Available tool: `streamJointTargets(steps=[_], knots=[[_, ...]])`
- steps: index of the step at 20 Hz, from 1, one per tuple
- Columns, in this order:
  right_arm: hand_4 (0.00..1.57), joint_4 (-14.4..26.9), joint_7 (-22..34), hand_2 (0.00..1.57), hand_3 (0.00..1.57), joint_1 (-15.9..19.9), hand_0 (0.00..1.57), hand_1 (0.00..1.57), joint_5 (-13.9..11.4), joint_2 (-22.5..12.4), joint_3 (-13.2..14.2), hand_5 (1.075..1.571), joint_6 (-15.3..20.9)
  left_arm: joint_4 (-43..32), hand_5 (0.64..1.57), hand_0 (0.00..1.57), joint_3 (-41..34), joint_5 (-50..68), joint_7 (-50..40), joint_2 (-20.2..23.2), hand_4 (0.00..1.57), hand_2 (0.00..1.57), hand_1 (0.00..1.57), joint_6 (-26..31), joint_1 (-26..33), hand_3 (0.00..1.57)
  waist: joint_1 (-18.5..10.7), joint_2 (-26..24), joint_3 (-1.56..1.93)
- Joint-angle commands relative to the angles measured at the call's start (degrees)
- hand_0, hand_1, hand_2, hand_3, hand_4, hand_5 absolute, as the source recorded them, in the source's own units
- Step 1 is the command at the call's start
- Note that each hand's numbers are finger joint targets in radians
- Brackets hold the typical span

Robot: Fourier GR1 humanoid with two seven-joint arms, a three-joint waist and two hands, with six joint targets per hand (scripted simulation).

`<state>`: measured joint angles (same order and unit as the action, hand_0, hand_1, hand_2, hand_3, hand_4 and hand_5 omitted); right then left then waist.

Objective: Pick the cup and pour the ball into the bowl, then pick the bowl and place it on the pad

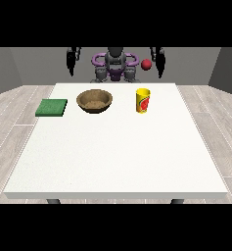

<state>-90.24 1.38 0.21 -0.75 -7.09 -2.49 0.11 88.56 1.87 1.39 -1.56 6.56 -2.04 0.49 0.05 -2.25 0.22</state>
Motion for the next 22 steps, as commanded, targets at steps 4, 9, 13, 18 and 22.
streamJointTargets(steps=[4,9,13,18,22], knots=[[0.0,-4.8,4.75,0.0,0.0,0.82,0.0,0.0,0.73,-1.96,0.87,1.568,-0.35,5.4,1.524,0.0,-0.51,0.37,-4.16,2.3,0.0,0.0,0.0,0.51,-1.44,0.0,0.44,-12.99,-0.03],[0.0,-2.21,-1.89,0.0,0.0,-6.02,0.0,0.0,9.3,0.37,7.75,1.568,-1.25,11.61,1.53,0.0,5.72,9.21,-0.42,-6.29,0.0,0.0,0.0,0.94,6.2,0.0,-2.12,-16.29,-0.16],[0.0,-7.37,0.9,0.0,0.0,-2.12,0.0,0.0,8.51,1.04,7.4,1.567,0.66,17.29,1.511,0.0,7.17,6.99,1.66,-6.12,0.0,0.0,0.0,1.11,9.25,0.0,-2.39,-8.91,-0.22],[0.0,-3.55,-8.37,0.0,0.0,-2.49,0.0,0.0,5.46,3.8,3.58,1.566,-0.88,17.29,1.453,0.0,4.12,3.34,1.28,-3.95,0.0,0.0,0.0,-0.55,-0.34,0.0,-0.59,-1.65,-0.2],[0.0,-0.25,-13.23,0.0,0.0,3.69,0.0,0.0,5.79,3.58,5.37,1.563,-1.12,10.18,1.376,0.0,1.74,1.98,10.35,-3.93,0.0,0.0,0.0,0.43,-5.01,0.0,0.38,7.18,-0.21]])
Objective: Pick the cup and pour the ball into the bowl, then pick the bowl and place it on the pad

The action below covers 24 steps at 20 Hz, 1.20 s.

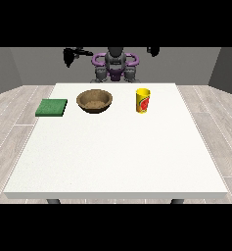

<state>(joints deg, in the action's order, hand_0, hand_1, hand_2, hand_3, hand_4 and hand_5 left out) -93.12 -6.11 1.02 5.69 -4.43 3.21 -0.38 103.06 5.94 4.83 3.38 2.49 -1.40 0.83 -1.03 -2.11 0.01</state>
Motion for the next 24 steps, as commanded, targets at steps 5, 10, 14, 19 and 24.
streamJointTargets(steps=[5,10,14,19,24], knots=[[0.0,6.41,-7.06,0.0,0.0,9.41,0.0,0.0,2.57,-3.62,4.62,1.562,-3.95,-10.21,1.283,0.0,-9.69,-1.2,9.56,5.8,0.0,0.0,0.0,1.48,-11.54,0.0,1.47,14.49,-0.02],[0.0,9.35,-6.99,0.0,0.0,13.86,0.0,0.0,3.26,-5.36,5.79,1.56,-5.26,-21.46,1.255,0.0,-11.92,-2.81,14.79,6.52,0.0,0.0,0.0,1.21,-16.63,0.0,3.76,15.67,-0.03],[0.0,17.74,-14.23,0.0,0.0,14.0,0.0,0.0,3.21,-7.38,8.11,1.561,-8.55,-24.69,1.245,0.0,-12.01,-3.66,13.68,5.32,0.0,0.0,0.0,-1.02,-21.11,0.0,4.11,15.07,0.0],[0.0,19.49,-12.71,0.0,0.0,14.18,0.0,0.0,4.19,-8.17,8.72,1.563,-9.83,-36.04,1.239,0.0,-13.57,-5.21,23.13,5.13,0.0,0.0,0.0,-1.45,-21.85,0.0,5.04,13.89,-0.02],[0.0,22.73,-16.25,0.0,0.0,13.61,0.0,0.0,5.85,-10.91,10.84,1.563,-14.16,-40.85,1.249,0.0,-13.22,-6.32,27.75,1.7,0.0,0.0,0.0,-5.02,-22.89,0.0,6.84,14.8,0.0]])
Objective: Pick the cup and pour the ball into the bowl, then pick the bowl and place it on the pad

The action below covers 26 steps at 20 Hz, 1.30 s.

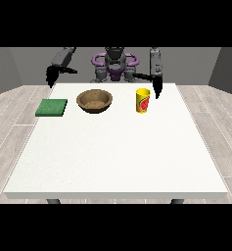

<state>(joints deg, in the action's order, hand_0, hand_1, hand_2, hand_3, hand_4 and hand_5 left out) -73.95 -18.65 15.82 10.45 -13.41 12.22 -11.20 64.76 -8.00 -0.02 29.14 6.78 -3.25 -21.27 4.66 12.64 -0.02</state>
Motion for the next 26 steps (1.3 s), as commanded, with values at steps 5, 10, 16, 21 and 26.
streamJointTargets(steps=[5,10,16,21,26], knots=[[0.0,4.15,-1.53,0.0,0.0,2.0,0.0,0.0,2.47,-3.25,2.72,1.558,-3.97,-14.55,1.267,0.0,-2.2,-0.23,10.14,-1.46,0.0,0.0,0.0,-1.63,-4.17,0.0,1.48,1.47,0.0],[0.0,6.84,-2.88,0.0,0.0,2.97,0.0,0.0,2.91,-4.88,4.01,1.559,-5.19,-20.53,1.219,0.0,-4.23,-0.06,14.66,0.49,0.0,0.0,0.0,-2.06,-6.99,0.0,1.53,2.57,0.0],[0.0,7.07,-4.05,0.0,0.0,3.87,0.0,0.0,3.08,-6.21,3.7,1.558,-7.63,-20.42,1.515,1.31,-1.35,-11.13,15.12,3.24,0.81,1.57,1.31,-18.43,-6.3,1.57,4.62,5.3,0.05],[0.0,5.96,-3.96,0.0,0.0,6.0,0.0,0.0,6.44,-9.69,6.59,1.556,-10.56,-25.3,1.506,1.34,-3.05,-11.04,18.41,-0.58,0.87,1.57,1.34,-24.82,-8.5,1.57,7.48,8.03,-0.02],[0.0,16.09,-5.85,0.0,0.0,3.77,0.0,0.0,5.18,-11.43,8.55,1.555,-11.39,-23.02,1.525,1.36,2.86,-17.91,6.97,-0.38,0.95,1.57,1.36,-28.93,-9.4,1.57,3.2,-0.71,0.09]])
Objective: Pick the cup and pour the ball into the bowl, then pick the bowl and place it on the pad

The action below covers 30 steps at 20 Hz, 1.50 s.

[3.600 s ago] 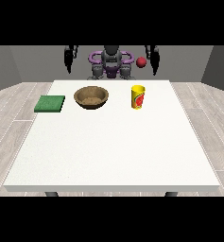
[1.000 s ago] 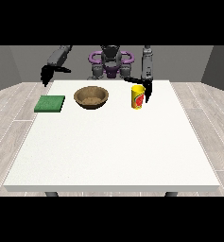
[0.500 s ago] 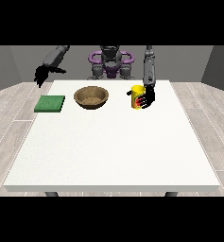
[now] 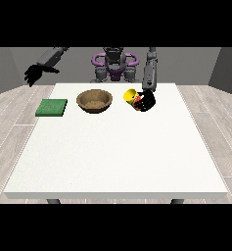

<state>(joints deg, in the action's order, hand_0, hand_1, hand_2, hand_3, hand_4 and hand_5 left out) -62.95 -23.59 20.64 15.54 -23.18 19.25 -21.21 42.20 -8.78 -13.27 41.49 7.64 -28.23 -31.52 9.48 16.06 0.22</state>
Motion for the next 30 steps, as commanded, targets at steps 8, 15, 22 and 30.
streamJointTargets(steps=[8,15,22,30], knots=[[0.0,14.22,0.47,0.0,0.0,-1.79,0.0,0.0,-1.93,-2.81,2.78,1.56,1.74,3.15,1.571,1.4,14.85,-18.26,-24.57,0.32,1.09,1.57,1.4,-1.64,-5.42,1.57,-8.88,-14.92,-0.12],[0.0,20.88,-3.37,0.0,0.0,-6.93,0.0,0.0,-3.3,-4.05,4.08,1.56,1.41,3.54,1.569,1.35,26.98,-34.68,-39.75,-6.79,1.05,1.57,1.35,-4.33,-3.24,1.57,-13.81,-21.8,-0.14],[0.0,22.06,-10.38,0.0,0.0,-8.56,0.0,0.0,-4.68,-1.47,2.22,1.552,-0.63,6.95,1.569,1.28,26.21,-41.52,-45.91,-5.34,1.0,1.57,1.28,-2.33,-7.05,1.57,-11.04,-18.23,-0.17],[0.0,26.83,-5.03,0.0,0.0,3.05,0.0,0.0,-3.28,-6.72,4.17,1.537,0.04,10.02,1.57,0.56,38.9,-52.07,-61.85,-7.61,0.91,1.57,0.56,0.9,-12.37,1.56,-11.14,-14.08,-0.16]])
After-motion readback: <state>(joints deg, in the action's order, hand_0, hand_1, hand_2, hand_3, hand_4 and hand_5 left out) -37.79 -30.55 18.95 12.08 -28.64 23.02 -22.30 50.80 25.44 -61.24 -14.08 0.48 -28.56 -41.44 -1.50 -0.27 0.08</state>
